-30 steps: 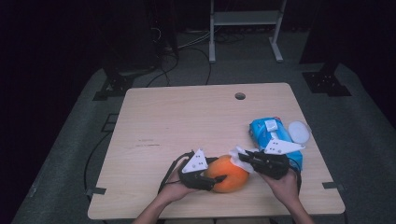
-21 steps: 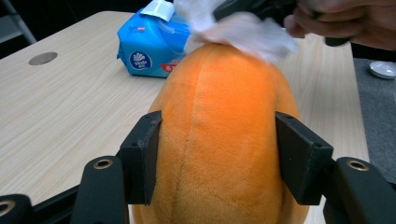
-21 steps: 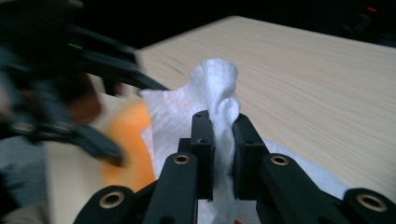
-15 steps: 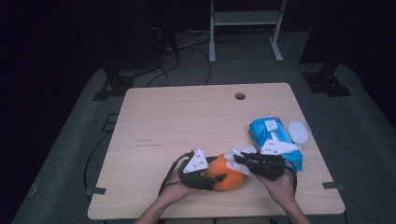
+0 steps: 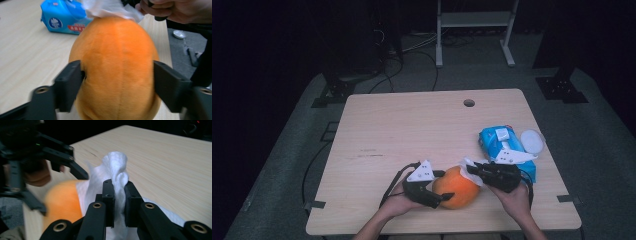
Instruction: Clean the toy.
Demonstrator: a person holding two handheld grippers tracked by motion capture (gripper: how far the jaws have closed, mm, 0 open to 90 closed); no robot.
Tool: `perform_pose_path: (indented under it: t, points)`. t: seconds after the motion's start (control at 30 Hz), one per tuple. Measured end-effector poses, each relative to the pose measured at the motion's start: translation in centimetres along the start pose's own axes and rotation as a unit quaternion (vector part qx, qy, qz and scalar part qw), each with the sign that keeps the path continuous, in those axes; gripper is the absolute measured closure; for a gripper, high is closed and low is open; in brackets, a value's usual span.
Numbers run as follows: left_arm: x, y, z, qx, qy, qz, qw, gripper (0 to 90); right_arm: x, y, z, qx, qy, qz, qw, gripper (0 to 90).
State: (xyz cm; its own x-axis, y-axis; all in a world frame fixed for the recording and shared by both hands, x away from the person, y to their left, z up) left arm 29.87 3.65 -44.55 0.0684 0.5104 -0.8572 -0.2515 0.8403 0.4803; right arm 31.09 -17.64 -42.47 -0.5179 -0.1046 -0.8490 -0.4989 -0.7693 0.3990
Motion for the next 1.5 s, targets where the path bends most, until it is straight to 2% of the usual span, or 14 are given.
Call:
perform_pose_path:
  t: [0.07, 0.1, 0.17, 0.23, 0.4, 0.53, 0.77, 0.83, 0.93, 1.03, 1.1, 1.27, 1.33, 1.5]
  points:
    - [0.0, 0.0, 0.0, -0.002, -0.003, 0.001, 1.0000, 33.2, -0.1, -0.1, 0.5, -0.007, 0.005, -0.004, 0.9999, 80.5]
    - [0.0, 0.0, 0.0, -0.004, -0.005, 0.001, 1.0000, 35.7, -0.2, -0.3, 1.6, -0.037, 0.011, -0.011, 0.9992, 80.5]
    - [0.1, 0.1, 0.1, -0.004, -0.002, -0.001, 1.0000, 36.1, -0.2, -0.3, 1.9, -0.038, 0.015, -0.011, 0.9991, 80.5]
    - [0.2, 0.1, 0.2, -0.003, 0.002, -0.003, 1.0000, 36.3, -0.1, -0.5, 2.0, -0.031, 0.024, -0.009, 0.9992, 80.5]
    - [0.4, 0.2, 0.3, -0.001, 0.006, -0.006, 1.0000, 36.4, 0.1, -0.1, -0.2, 0.003, 0.002, -0.010, 0.9999, 80.5]
    - [0.3, 0.1, 0.3, 0.000, 0.006, -0.007, 1.0000, 36.2, 0.1, 0.1, -0.3, 0.007, -0.004, -0.014, 0.9999, 80.5]
    - [0.1, -0.2, 0.2, -0.004, 0.003, -0.005, 1.0000, 35.0, -0.2, -1.2, 3.5, -0.048, 0.039, -0.013, 0.9980, 80.5]
    - [0.2, -0.2, 0.2, -0.003, 0.003, -0.006, 1.0000, 32.0, -0.2, -1.3, 3.4, -0.044, 0.044, -0.012, 0.9980, 80.5]
    - [0.1, -0.3, 0.1, 0.006, 0.007, -0.009, 0.9999, 23.0, -0.1, -1.0, 1.7, -0.031, 0.020, -0.015, 0.9992, 80.6]
    - [0.2, -0.6, 0.0, 0.009, 0.003, -0.002, 0.9999, 18.6, 0.0, -0.8, 1.3, -0.027, 0.014, -0.016, 0.9994, 80.6]
    - [0.2, -0.6, 0.0, 0.005, 0.000, 0.001, 1.0000, 25.2, 0.0, -0.9, 1.6, -0.021, 0.021, -0.015, 0.9994, 80.8]
    - [-0.3, -0.8, -0.5, -0.020, -0.026, 0.001, 0.9995, 38.5, -0.1, -1.4, 3.7, -0.048, 0.046, -0.011, 0.9977, 80.7]
    - [-0.3, -0.7, -0.5, -0.021, -0.027, -0.002, 0.9994, 40.9, -0.1, -1.5, 3.8, -0.036, 0.060, -0.007, 0.9975, 80.8]
    - [-0.2, -0.5, -0.3, -0.020, -0.017, -0.006, 0.9996, 42.0, -0.2, -0.8, 1.6, -0.011, 0.033, -0.015, 0.9993, 80.8]
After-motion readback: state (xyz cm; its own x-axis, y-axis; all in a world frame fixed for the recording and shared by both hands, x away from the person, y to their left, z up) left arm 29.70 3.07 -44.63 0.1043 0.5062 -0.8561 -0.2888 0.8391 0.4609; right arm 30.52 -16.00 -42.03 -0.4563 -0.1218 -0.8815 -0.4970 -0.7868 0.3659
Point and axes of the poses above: each handheld gripper's, and its own axes: y roughly backward along the jaws, x roughly out of its underside, z roughly to its left, the point moved 4 cm from there along -y, roughly forward along the jaws, and after that the axes turned 13 degrees about -y, right-handed, at the moved point
